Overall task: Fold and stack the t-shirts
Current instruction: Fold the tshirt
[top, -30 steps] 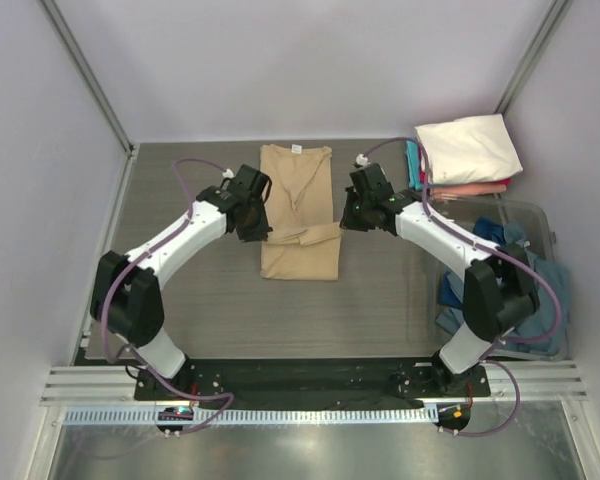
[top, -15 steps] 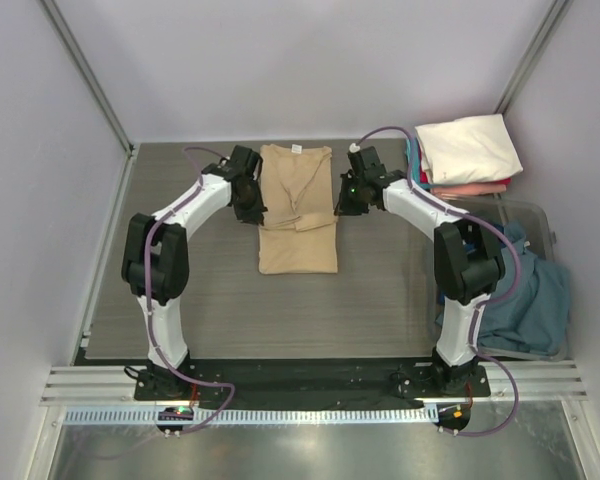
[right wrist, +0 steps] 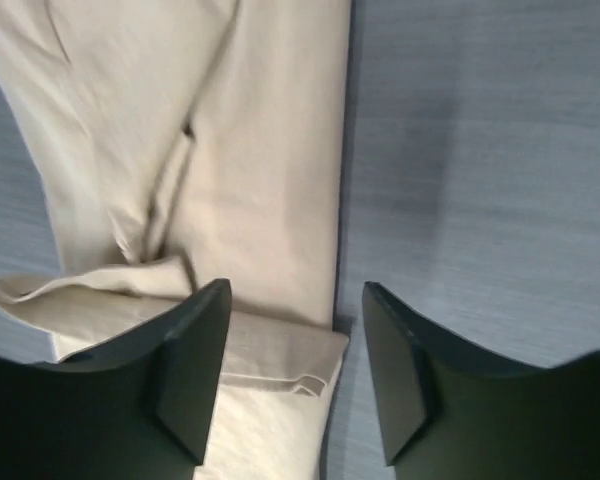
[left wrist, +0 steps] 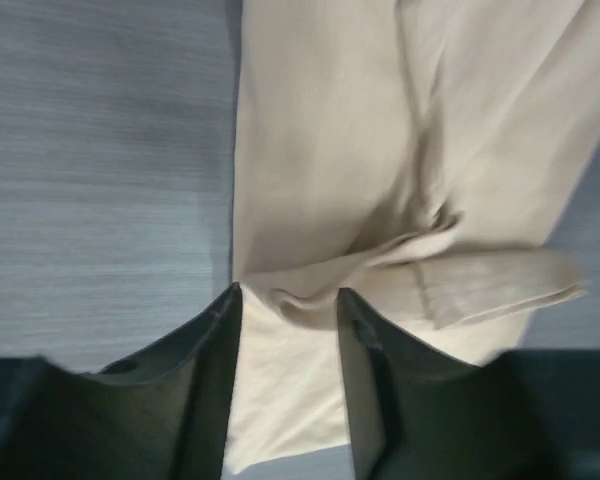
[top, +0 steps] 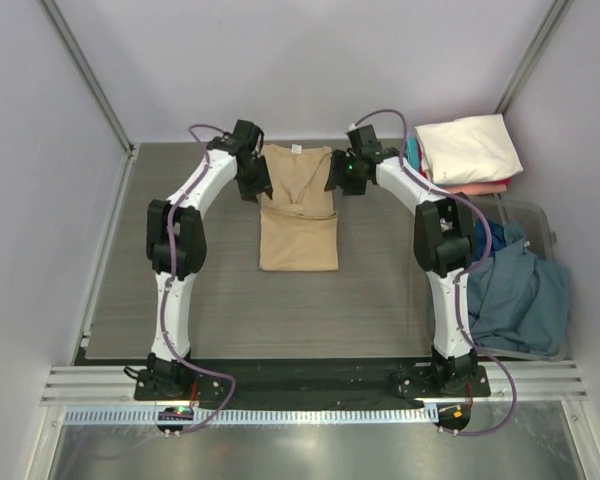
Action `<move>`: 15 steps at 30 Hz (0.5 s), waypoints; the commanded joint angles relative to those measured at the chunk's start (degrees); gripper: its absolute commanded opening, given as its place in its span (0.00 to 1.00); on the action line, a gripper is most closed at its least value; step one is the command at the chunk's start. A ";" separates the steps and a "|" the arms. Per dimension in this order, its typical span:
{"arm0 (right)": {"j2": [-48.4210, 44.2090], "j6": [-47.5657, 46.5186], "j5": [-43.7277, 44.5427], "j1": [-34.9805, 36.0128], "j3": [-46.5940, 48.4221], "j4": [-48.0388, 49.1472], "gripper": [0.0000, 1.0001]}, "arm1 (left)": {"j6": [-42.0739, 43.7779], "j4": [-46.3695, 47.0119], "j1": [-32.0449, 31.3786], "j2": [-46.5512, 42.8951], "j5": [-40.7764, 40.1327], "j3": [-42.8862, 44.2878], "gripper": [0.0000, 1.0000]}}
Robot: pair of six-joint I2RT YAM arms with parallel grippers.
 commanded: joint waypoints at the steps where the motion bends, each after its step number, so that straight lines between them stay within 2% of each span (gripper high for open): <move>1: 2.05 -1.83 -1.27 -1.79 14.91 -5.97 0.63 | 0.71 -7.58 3.13 1.79 0.07 12.66 0.46; 2: 2.23 -1.92 -1.18 -2.06 16.71 -7.29 0.64 | 0.80 -11.95 3.49 2.85 0.16 20.44 0.48; 5: -3.45 -2.54 0.13 -2.68 13.85 -8.36 0.66 | 2.12 -15.24 3.67 2.08 -1.41 23.60 0.53; 6: -7.48 -2.63 0.32 -2.59 11.57 -7.66 0.66 | 2.12 -14.11 3.67 -2.37 -1.42 18.55 0.53; 7: -10.04 -2.54 0.06 -2.59 5.10 -7.05 0.67 | 1.77 -12.62 3.67 -5.11 -1.33 13.45 0.53; 8: -12.42 -2.36 -1.25 -2.59 1.21 -6.08 0.67 | 1.33 -8.00 3.67 -8.62 -0.20 8.18 0.53; 9: -17.49 -1.06 -2.05 -2.50 -3.18 -3.20 0.67 | 0.81 -5.34 3.67 -15.00 0.68 -3.53 0.53; 10: -19.89 -0.52 -3.45 -2.50 -12.19 -1.43 0.68 | -0.42 -2.70 3.58 -18.64 1.30 -8.96 0.53; 12: -24.46 1.06 -6.53 -2.15 -20.85 3.30 0.68 | -1.65 4.16 3.23 -24.45 3.32 -19.59 0.54; 13: -27.96 2.46 -7.41 -1.45 -28.29 4.72 0.68 | -2.18 6.18 2.54 -29.87 4.11 -27.83 0.54; 15: -31.06 4.05 -10.30 -0.75 -34.83 8.93 0.69 | -3.06 11.11 1.65 -34.21 4.91 -35.43 0.54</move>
